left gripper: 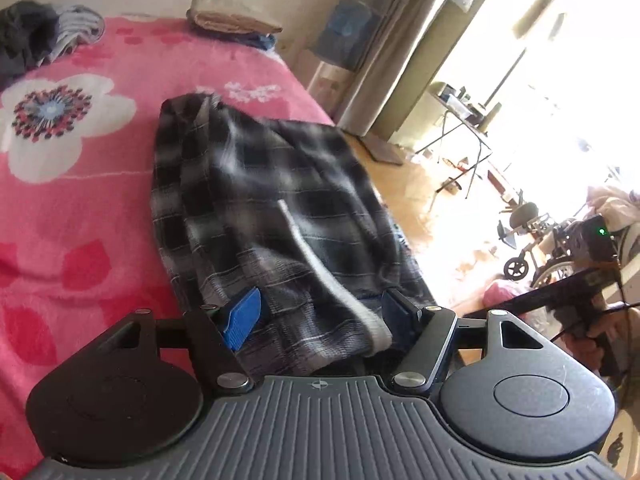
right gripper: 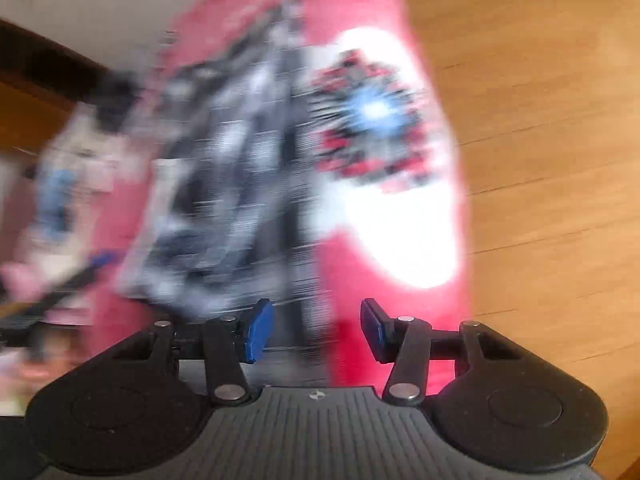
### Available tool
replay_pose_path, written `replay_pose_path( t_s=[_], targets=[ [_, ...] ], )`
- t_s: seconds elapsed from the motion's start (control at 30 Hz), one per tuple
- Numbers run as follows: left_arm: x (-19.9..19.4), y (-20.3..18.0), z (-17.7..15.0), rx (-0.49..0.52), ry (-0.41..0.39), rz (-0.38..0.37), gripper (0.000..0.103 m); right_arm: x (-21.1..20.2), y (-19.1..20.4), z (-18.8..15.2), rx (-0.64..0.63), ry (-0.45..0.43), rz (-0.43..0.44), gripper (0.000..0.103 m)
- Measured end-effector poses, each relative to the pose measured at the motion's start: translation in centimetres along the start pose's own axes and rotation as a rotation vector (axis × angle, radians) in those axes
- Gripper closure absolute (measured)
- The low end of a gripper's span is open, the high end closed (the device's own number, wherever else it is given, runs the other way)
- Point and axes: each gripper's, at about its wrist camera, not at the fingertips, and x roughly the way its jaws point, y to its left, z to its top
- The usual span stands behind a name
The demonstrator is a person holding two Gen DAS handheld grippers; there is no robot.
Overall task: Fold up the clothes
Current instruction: 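Open the right gripper and move both grippers toward the dropped shorts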
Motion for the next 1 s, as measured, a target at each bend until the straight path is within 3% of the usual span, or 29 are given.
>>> replay_pose_path(
  t_s=[0.07, 0.13, 0.17, 0.2, 0.27, 0.33, 0.4, 0.43, 0.47, 0.57, 0.7, 0.8, 0.9, 1.0],
  targets=[
    [-0.3, -0.5, 0.0, 0.01, -0.009, -0.003, 0.036, -0.9, 1.2, 0.1, -0.104, -0.069, -0.217, 0.051],
    [-0.6, -1.0, 0.0, 0.019, -0.016, -0.007, 0.036, -2.0, 2.0, 0.6, -0.154, -0.139, -0.449, 0.04],
    [-0.7, -1.2, 0.0, 0.023, -0.019, -0.009, 0.036, -2.5, 2.3, 0.9, -0.169, -0.179, -0.56, 0.03],
    [-0.9, -1.5, 0.0, 0.031, -0.023, -0.013, 0.036, -3.2, 2.6, 1.2, -0.179, -0.22, -0.658, 0.029],
    [-1.2, -2.0, -0.1, 0.047, -0.033, -0.019, 0.036, -5.2, 3.3, 1.9, -0.149, -0.314, -0.695, 0.029],
    [-1.5, -2.4, -0.2, 0.059, -0.04, -0.021, 0.036, -8.1, 4.6, 2.2, -0.079, -0.42, -0.52, 0.025],
    [-1.7, -2.4, -0.4, 0.061, -0.042, -0.019, 0.036, -10.2, 5.8, 1.7, -0.027, -0.479, -0.26, 0.01],
    [-1.8, -2.3, -0.4, 0.059, -0.041, -0.016, 0.036, -11.1, 6.4, 1.4, -0.005, -0.502, -0.128, 0.01],
    [-2.0, -2.1, -0.5, 0.055, -0.04, -0.012, 0.036, -11.3, 7.0, 1.0, -0.008, -0.492, 0.005, 0.01],
    [-2.3, -0.9, -0.7, 0.025, -0.033, 0.0, 0.036, -9.8, 9.2, -0.5, -0.04, -0.374, 0.275, 0.006],
    [-2.0, 1.1, -1.2, -0.023, -0.007, 0.013, 0.036, -5.1, 9.7, -3.4, 0.024, -0.202, 0.221, 0.005],
    [-1.8, 2.6, -1.5, -0.059, 0.013, 0.024, 0.036, -2.3, 7.5, -4.9, 0.186, -0.188, 0.215, 0.004],
    [-1.6, 4.1, -1.8, -0.095, 0.033, 0.034, 0.036, 0.0, 5.0, -5.3, 0.366, -0.198, 0.285, 0.005],
    [-1.5, 5.1, -2.1, -0.116, 0.043, 0.025, 0.036, 1.9, 4.7, -4.2, 0.421, -0.193, 0.307, 0.005]
  ],
)
